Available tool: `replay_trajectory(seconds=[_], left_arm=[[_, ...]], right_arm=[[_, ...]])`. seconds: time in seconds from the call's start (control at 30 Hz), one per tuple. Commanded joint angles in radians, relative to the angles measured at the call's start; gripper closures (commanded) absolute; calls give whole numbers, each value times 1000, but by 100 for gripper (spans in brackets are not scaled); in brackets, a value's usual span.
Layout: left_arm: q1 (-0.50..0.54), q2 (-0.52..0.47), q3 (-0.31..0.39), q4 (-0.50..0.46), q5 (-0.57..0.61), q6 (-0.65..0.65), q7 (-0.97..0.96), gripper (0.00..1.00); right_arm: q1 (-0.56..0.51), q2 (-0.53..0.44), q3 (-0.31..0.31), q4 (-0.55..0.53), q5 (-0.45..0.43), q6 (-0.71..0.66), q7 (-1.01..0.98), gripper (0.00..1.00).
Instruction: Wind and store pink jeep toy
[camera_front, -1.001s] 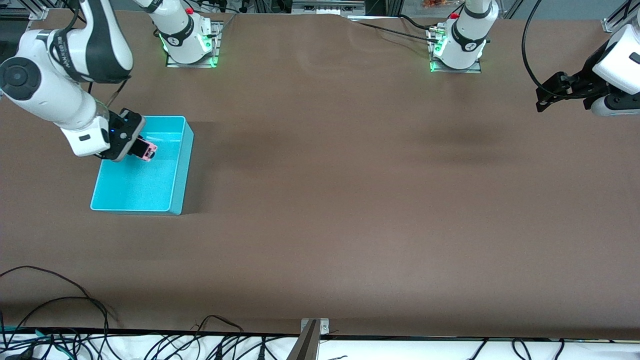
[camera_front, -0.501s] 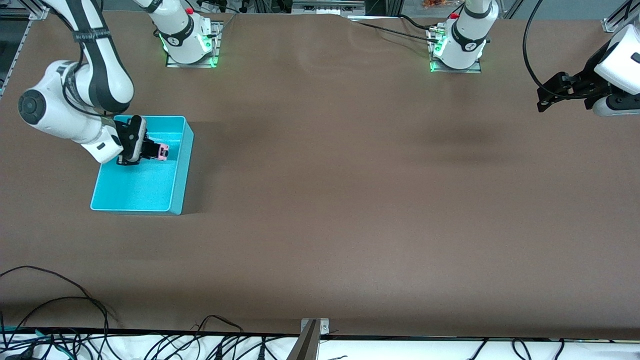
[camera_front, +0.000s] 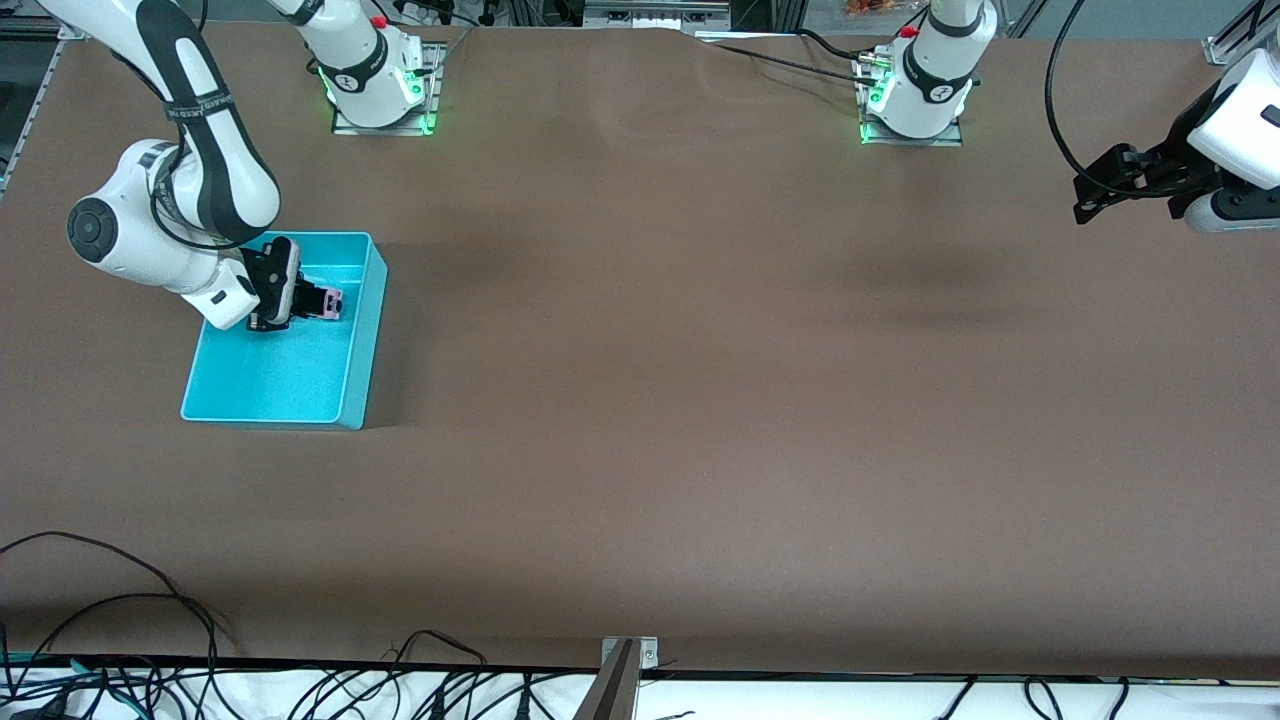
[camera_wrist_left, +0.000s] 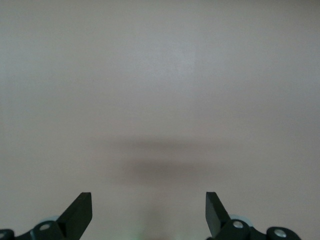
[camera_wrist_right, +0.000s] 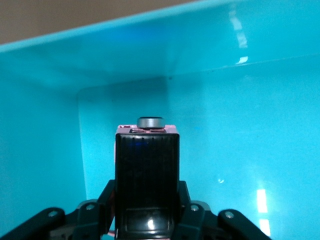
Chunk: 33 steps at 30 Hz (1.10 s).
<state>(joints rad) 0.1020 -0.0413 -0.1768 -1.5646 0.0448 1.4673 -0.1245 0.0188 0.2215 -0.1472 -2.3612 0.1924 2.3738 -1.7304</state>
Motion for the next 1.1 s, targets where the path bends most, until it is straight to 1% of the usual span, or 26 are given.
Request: replay_trajectory(seconds=[0.0,0.1,0.13,0.17,0.23,0.27,0.33,0.43,0.47,0.63,0.77,0.9,1.07], left_arm=[[4,12,-1,31,-25,-25,0,0],[2,12,-1,31,-25,-25,0,0],[4,12,-1,31,-25,-25,0,0],[2,12,-1,32,-25,-25,0,0],[2,12,-1,31,-25,-25,0,0],[2,12,-1,29,-25,-25,0,0],[4,12,-1,29,-25,-27,0,0],[4,12,-1,29,-25,-27,0,0],[4,12,-1,29,-23,-27,0,0],[1,12,-1,32,-23,-27,0,0],[1,12,-1,35,-25,-27,2,0],[-2,12,-3,37,-23,-27,2,0],[-2,12,-3,37,-25,-27,2,0]], right_arm=[[-34,19,2,-10,29,19,-74,100],[-46,36,2,-10,29,19,-77,100],[-51,39,2,-10,29,21,-78,97],[-52,42,2,-9,29,19,-78,89],[-53,42,3,-9,29,19,-78,81],[-53,41,3,-9,29,19,-78,73],[-53,42,3,-9,29,19,-77,44],[-51,44,5,-7,30,15,-74,4],[-52,42,5,-6,32,12,-75,0],[-51,33,9,2,36,-24,-69,0],[-48,21,18,42,53,-83,-63,0],[-46,19,35,124,82,-172,-49,0],[-43,19,49,249,82,-306,70,0]])
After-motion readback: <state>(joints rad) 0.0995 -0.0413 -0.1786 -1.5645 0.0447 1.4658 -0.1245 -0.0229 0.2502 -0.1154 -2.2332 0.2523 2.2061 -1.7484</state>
